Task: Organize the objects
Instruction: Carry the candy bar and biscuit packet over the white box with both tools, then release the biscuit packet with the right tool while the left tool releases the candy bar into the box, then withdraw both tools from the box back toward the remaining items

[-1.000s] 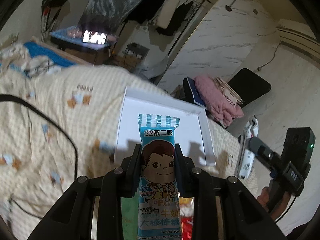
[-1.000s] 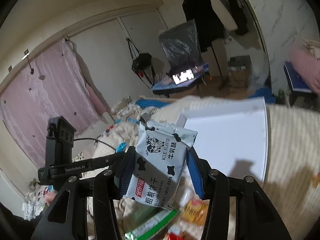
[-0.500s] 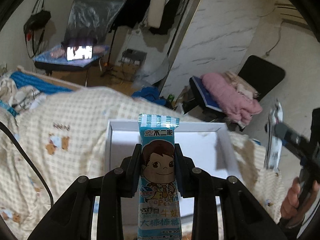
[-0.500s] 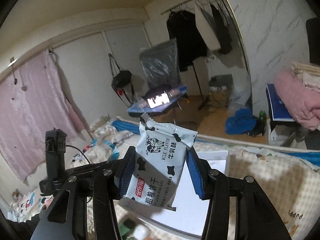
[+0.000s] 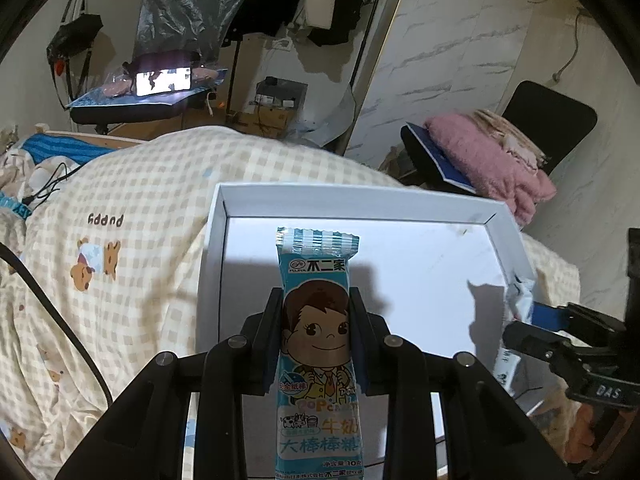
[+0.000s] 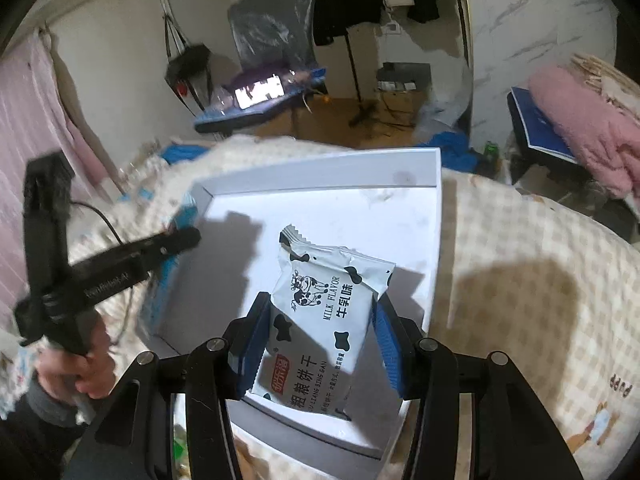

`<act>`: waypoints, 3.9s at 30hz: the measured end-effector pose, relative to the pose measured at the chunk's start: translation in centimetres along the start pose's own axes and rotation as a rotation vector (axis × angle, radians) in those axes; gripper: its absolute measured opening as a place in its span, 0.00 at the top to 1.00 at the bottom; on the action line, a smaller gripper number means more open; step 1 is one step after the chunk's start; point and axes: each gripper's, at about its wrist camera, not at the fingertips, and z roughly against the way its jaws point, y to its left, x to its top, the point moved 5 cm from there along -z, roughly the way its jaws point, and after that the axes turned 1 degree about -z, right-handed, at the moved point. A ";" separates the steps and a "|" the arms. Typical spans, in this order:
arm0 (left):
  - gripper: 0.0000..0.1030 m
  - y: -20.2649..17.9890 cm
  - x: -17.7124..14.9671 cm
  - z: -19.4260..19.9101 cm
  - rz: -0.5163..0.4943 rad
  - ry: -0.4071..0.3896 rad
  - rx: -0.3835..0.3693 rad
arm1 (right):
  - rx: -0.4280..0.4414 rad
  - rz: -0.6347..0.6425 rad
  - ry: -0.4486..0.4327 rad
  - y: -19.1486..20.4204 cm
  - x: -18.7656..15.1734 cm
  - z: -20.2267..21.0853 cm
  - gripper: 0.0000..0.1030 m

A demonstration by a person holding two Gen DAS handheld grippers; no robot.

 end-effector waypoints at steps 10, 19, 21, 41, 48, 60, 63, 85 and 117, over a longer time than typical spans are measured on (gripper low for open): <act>0.68 0.3 -0.9 -1.4 -0.028 0.022 0.077 | -0.077 0.069 0.034 1.1 -1.0 -1.0 0.49; 0.66 1.1 -1.3 -1.2 0.020 0.039 0.074 | -0.091 0.100 -0.033 1.9 -0.5 0.0 0.18; 0.66 1.4 -1.1 -0.8 0.035 0.033 0.062 | -0.139 0.110 -0.056 1.8 -0.1 0.3 0.10; 0.25 0.0 1.5 13.2 0.000 -0.165 -0.030 | 0.039 0.138 -0.220 5.5 1.6 11.3 0.01; 0.25 -0.9 0.9 20.7 -0.019 -0.171 -0.118 | 0.060 0.185 -0.236 8.9 2.1 17.4 0.01; 0.19 -2.5 -4.0 28.3 -0.166 -0.165 -0.017 | 0.072 0.236 -0.202 13.3 -1.0 22.7 0.01; 0.17 -2.9 -6.1 27.7 -0.169 -0.130 -0.049 | 0.058 0.269 -0.182 14.1 -2.6 22.4 0.01; 0.13 2.7 -19.3 23.0 0.233 -0.003 0.029 | -0.109 0.086 -0.409 11.7 -18.2 18.4 0.01; 0.28 0.6 -18.8 22.4 0.143 -0.027 -0.032 | -0.085 0.030 -0.225 11.2 -19.9 14.5 0.01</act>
